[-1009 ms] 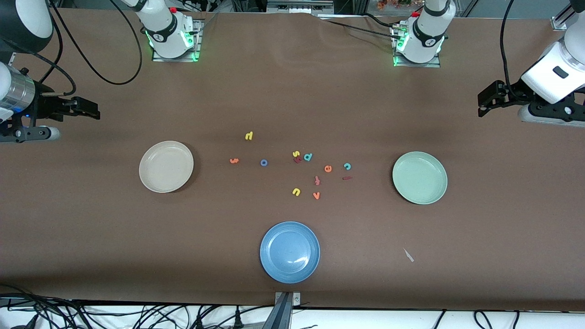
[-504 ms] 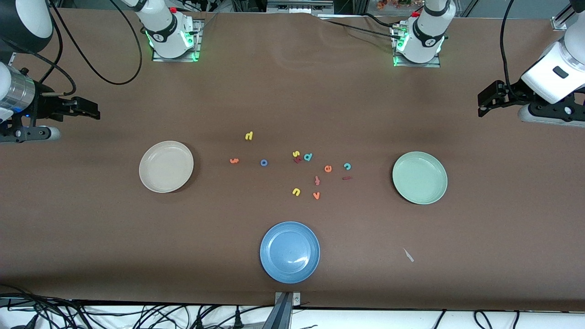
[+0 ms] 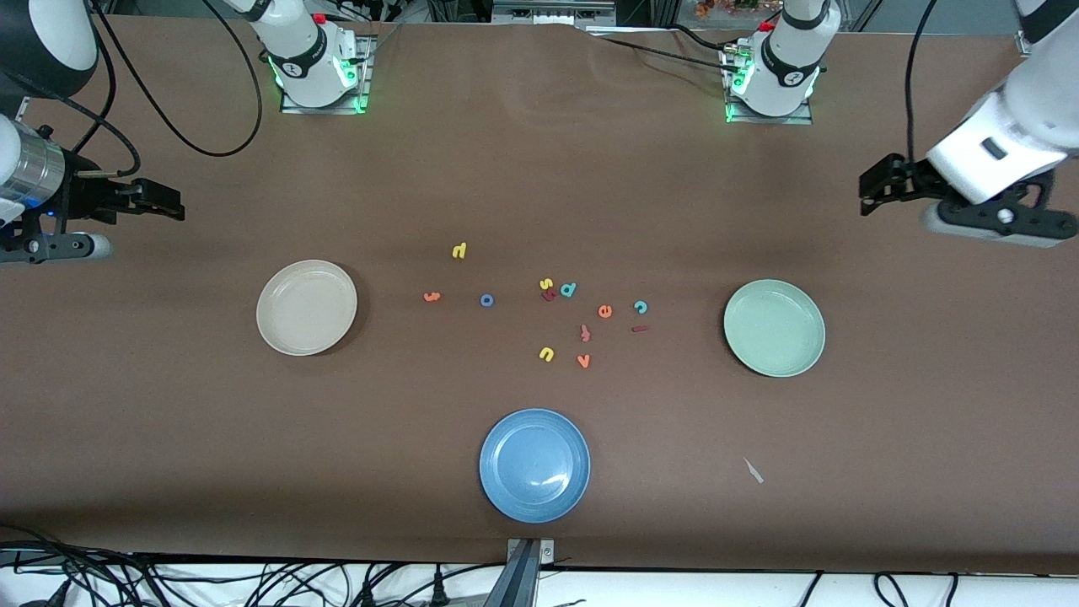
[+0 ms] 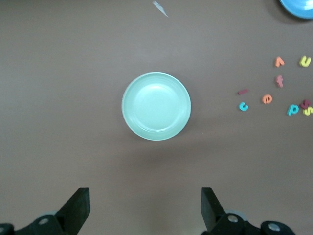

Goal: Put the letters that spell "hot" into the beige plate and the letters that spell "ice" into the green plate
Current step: 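Move the left gripper toward the letters beside the green plate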

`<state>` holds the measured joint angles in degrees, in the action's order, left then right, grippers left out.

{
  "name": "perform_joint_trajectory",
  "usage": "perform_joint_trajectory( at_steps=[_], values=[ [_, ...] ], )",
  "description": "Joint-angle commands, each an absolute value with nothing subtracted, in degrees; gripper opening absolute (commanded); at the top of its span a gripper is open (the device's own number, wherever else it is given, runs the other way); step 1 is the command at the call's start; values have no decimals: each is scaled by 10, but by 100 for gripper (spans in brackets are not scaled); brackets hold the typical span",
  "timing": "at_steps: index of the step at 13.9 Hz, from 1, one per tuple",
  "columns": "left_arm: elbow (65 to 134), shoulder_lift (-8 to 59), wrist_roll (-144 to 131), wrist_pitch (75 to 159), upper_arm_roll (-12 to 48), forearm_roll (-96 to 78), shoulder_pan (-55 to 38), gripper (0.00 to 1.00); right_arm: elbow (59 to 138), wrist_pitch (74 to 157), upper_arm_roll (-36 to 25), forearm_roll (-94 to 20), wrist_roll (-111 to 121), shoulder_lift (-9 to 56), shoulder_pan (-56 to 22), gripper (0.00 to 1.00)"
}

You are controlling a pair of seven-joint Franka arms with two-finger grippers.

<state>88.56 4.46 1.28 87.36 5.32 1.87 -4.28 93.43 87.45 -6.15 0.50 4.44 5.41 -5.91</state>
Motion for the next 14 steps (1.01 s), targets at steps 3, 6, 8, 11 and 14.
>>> perform_joint_trajectory(
  at_steps=[3,6,8,11,14],
  values=[
    [864,134,21,875,51,-11,-108,100,923,871,-59,6,38,61,-57,100],
    [859,180,23,912,51,-38,-131,100,923,879,-59,3,38,74,-60,100],
    [860,222,19,944,51,-36,-168,100,923,886,-56,3,33,83,-63,100],
    [865,277,15,1013,51,-34,-208,100,924,887,-51,2,4,94,-76,100],
    [868,312,14,1044,50,-33,-230,100,923,899,-49,-7,-29,111,-94,100]
  ],
)
